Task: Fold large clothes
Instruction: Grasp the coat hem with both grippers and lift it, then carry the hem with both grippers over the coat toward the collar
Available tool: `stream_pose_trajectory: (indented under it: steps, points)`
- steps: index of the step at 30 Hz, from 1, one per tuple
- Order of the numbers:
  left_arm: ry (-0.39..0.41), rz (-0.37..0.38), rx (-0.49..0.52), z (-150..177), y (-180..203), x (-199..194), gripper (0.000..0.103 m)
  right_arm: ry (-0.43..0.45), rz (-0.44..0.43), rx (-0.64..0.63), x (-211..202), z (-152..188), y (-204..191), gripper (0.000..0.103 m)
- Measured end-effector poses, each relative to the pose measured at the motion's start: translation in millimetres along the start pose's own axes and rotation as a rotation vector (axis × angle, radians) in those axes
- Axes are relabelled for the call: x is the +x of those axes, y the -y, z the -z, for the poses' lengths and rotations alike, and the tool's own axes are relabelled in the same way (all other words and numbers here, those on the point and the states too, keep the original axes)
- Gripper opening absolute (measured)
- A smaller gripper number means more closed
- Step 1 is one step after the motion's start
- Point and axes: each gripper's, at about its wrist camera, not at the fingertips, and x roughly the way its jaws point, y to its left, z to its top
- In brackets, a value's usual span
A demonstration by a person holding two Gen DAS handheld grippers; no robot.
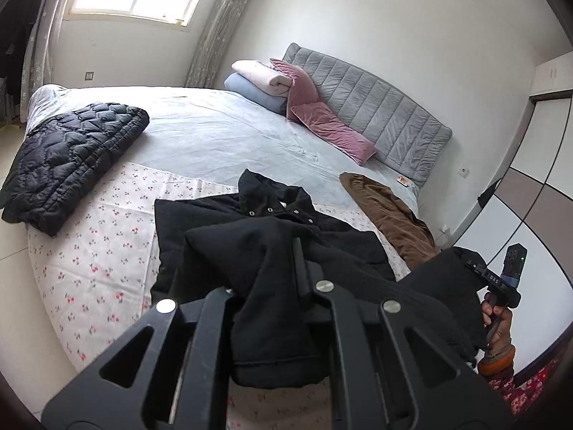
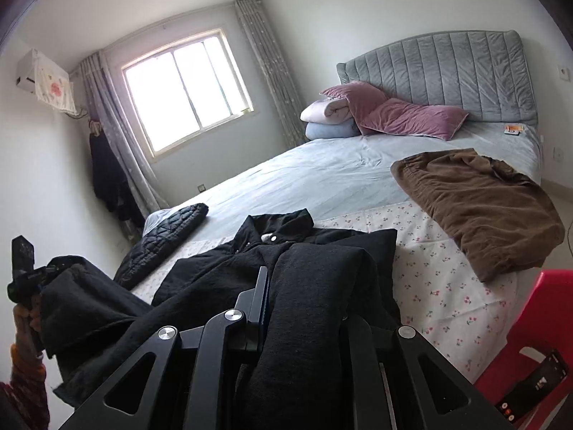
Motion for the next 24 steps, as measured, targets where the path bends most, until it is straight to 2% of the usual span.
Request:
stream_pose_trajectory:
  steps: [4, 8, 11, 13, 17, 19, 20, 21, 22, 24]
  points:
    - [-0.014, -0.063, -0.024, -44, -17, 66, 0.012, -0.02, 0.041, 0.041, 68, -39, 21, 0.017]
    - [-0.059, -0.13, -0.033, -76, -43, 147, 0.015, -0.091, 0.067, 0.13, 151, -67, 56, 0.019]
    - [-0.122, -0.162, -0.021, -88, -61, 210, 0.016, -0.163, 0.09, 0.209, 212, -74, 87, 0.02]
    - [-0.177, -0.186, -0.028, -90, -72, 246, 0.02, -0.213, 0.083, 0.279, 251, -73, 109, 0.024]
    - [-0.284, -0.219, -0.174, -87, -110, 298, 0.05, -0.33, 0.042, 0.407, 308, -58, 148, 0.029]
    - [-0.277, -0.257, -0.209, -87, -123, 302, 0.057, -0.347, 0.007, 0.458, 317, -54, 164, 0.031]
    - [-0.261, -0.266, -0.207, -87, -126, 299, 0.064, -0.349, -0.02, 0.489, 317, -53, 170, 0.034]
    - [-0.241, -0.28, -0.198, -89, -129, 294, 0.073, -0.343, -0.056, 0.533, 315, -53, 178, 0.038]
    - [-0.226, -0.291, -0.19, -92, -129, 289, 0.077, -0.327, -0.09, 0.581, 310, -57, 183, 0.041]
    - [-0.199, -0.292, -0.162, -95, -131, 276, 0.081, -0.25, -0.133, 0.65, 292, -67, 198, 0.065]
